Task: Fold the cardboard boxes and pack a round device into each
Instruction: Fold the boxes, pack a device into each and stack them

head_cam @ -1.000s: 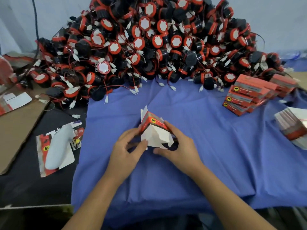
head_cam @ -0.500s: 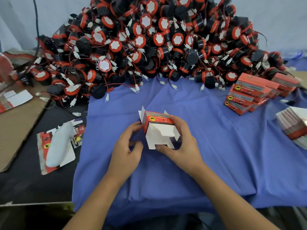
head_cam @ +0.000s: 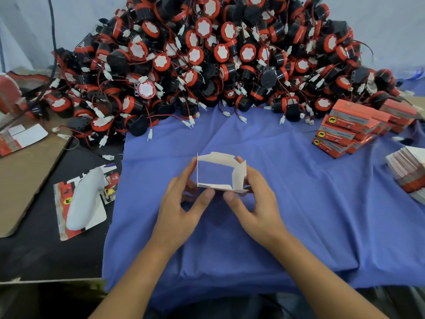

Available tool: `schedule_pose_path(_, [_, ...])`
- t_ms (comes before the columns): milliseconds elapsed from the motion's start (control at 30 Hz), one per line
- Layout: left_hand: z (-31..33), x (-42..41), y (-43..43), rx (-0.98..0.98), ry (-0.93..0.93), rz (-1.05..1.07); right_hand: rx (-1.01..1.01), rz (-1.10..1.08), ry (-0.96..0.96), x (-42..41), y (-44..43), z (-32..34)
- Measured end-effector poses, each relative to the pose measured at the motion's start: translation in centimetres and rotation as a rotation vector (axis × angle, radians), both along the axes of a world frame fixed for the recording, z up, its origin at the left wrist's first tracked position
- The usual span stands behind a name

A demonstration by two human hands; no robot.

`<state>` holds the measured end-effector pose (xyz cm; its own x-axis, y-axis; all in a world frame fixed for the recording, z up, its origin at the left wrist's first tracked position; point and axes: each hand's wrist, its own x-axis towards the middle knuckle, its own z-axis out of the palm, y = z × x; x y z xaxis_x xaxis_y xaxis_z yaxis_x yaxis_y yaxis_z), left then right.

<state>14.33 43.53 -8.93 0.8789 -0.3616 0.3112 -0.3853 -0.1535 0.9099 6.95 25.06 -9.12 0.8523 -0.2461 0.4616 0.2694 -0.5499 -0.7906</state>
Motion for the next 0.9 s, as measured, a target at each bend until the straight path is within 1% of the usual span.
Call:
schedule_pose_path(167, [0.45,-0.38,0.26,-0.074,0.085,-0.112,0.067,0.011,-0.059,-0.26,0.16,0.42])
schedule_pose_path(267, [0.56,-0.47,0.34,-0.123,0.092,-0.115,0.097,-0.015,-0.066,-0.28,0.16,0.36])
schedule_pose_path(433, [0.68,-0.56,0.29,-0.094,0.051,-0.01,0.117,-0.034,-0.04,-0.32,0.44,0.67])
schedule_pose_path(600, [0.92,-0.88,0.24,-0.12,0.115,-0.14,0.152,-0.018,-0.027,-0.54,0.57,0.84])
schedule_pose_path(900, [0.62,-0.82,0.38,-0.095,0.109,-0.185,0.111,0.011,0.013,-0.83,0.53,0.66])
